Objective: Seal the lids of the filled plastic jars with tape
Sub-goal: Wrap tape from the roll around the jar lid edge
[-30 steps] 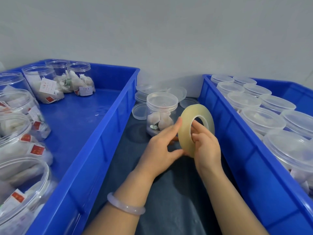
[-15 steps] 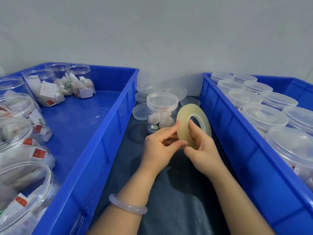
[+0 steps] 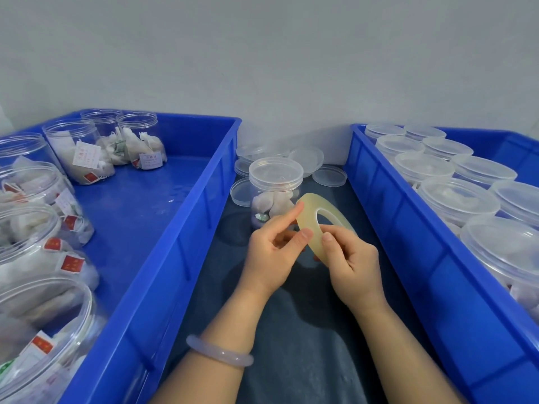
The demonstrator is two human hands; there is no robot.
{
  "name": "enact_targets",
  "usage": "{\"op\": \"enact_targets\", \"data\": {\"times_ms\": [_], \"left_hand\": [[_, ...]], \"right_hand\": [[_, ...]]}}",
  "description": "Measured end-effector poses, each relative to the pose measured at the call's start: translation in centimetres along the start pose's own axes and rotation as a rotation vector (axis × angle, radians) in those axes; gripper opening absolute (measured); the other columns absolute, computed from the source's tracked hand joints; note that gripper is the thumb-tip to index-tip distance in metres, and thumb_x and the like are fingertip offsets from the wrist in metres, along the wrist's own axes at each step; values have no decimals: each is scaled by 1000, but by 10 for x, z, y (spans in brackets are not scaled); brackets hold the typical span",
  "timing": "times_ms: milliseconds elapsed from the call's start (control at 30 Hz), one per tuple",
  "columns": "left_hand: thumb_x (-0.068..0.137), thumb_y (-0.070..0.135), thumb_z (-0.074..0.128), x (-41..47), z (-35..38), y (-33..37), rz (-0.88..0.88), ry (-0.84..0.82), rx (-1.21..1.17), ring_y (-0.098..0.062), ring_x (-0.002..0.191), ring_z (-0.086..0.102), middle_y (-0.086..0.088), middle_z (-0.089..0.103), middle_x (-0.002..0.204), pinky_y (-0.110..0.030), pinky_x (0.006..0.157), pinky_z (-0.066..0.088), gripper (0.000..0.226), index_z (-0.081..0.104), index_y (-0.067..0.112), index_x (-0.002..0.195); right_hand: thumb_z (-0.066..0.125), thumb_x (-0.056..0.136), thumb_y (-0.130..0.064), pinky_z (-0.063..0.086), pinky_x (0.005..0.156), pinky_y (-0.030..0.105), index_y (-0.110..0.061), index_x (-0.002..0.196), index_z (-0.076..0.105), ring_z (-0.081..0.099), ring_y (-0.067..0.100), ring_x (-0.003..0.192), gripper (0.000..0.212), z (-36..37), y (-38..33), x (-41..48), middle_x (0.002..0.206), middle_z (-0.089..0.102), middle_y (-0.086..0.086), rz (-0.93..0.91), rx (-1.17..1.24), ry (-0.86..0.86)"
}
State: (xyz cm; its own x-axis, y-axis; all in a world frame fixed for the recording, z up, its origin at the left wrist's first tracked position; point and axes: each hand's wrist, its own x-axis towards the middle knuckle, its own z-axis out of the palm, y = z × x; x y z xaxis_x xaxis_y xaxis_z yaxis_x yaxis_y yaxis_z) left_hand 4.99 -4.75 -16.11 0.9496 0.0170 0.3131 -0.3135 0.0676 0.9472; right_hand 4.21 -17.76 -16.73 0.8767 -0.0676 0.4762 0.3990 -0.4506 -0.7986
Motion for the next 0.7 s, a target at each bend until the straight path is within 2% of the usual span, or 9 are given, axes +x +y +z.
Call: {"op": "enact_targets", "data": {"times_ms": [67, 133, 200, 300, 367, 467, 533, 633, 700], "left_hand": [[83, 5, 70, 0, 0, -2, -22, 49, 6, -10, 83, 65, 3, 71, 86, -39, 88, 55, 39, 66, 38, 103], [79, 4, 73, 1, -2, -1, -17, 54, -10, -6, 83, 67, 9, 73, 84, -32, 84, 57, 40, 67, 38, 100], [79, 0, 72, 2, -5, 0, -15, -8, -57, -7, 85, 69, 8, 73, 93, -27, 78, 57, 50, 61, 38, 110], [75, 1, 71, 4, -11, -1, -136, -201, -219, -12, 94, 66, -1, 66, 110, -35, 78, 57, 72, 43, 37, 132], [72, 1, 69, 4, -13, -2, -177, -245, -262, -13, 97, 66, -5, 64, 115, -35, 77, 56, 77, 41, 35, 135], [76, -9, 70, 5, -12, -3, -134, -170, -193, -13, 97, 67, -5, 66, 116, -26, 77, 54, 73, 47, 35, 129], [77, -6, 70, 4, -10, -3, -107, -134, -148, -12, 96, 68, 1, 70, 110, -24, 78, 54, 69, 49, 31, 132], [76, 0, 74, 2, -7, -2, -79, -95, -79, -11, 93, 70, 7, 72, 105, -22, 79, 54, 67, 51, 23, 135], [75, 3, 75, 0, -3, -2, -25, -21, -25, -7, 88, 69, 12, 73, 96, -18, 78, 52, 53, 61, 26, 121]], "right_hand": [[45, 86, -32, 51, 69, 46, -35, 96, 67, 66, 19, 71, 24, 0, 2, 0, 72, 68, -4, 24, -7, -8], [45, 85, -31, 51, 69, 47, -26, 99, 69, 66, 22, 71, 28, 1, 3, 1, 73, 68, -1, 28, -3, -16], [46, 84, -27, 50, 68, 49, -27, 97, 69, 65, 26, 69, 26, 0, 4, 1, 72, 69, 3, 10, 21, -28], [47, 82, -21, 50, 67, 49, -24, 92, 70, 64, 26, 69, 25, -2, 4, -1, 73, 70, 4, -27, 43, -62], [47, 81, -21, 50, 69, 49, -19, 92, 71, 65, 25, 71, 26, -2, 5, -1, 75, 70, 2, -1, 58, -85], [48, 80, -23, 51, 67, 48, -21, 87, 69, 64, 21, 68, 22, -2, 5, 0, 72, 69, -1, 38, 70, -77], [51, 81, -30, 52, 67, 46, -21, 86, 68, 64, 12, 67, 20, -3, 4, 1, 72, 69, -8, 46, 80, -66], [53, 79, -49, 53, 68, 46, -25, 83, 67, 66, 10, 70, 28, -4, 3, 1, 73, 69, -12, 41, 104, -48], [52, 77, -55, 53, 72, 47, -30, 86, 65, 67, 12, 76, 29, -3, 3, 1, 79, 70, -10, 38, 119, -56]]}}
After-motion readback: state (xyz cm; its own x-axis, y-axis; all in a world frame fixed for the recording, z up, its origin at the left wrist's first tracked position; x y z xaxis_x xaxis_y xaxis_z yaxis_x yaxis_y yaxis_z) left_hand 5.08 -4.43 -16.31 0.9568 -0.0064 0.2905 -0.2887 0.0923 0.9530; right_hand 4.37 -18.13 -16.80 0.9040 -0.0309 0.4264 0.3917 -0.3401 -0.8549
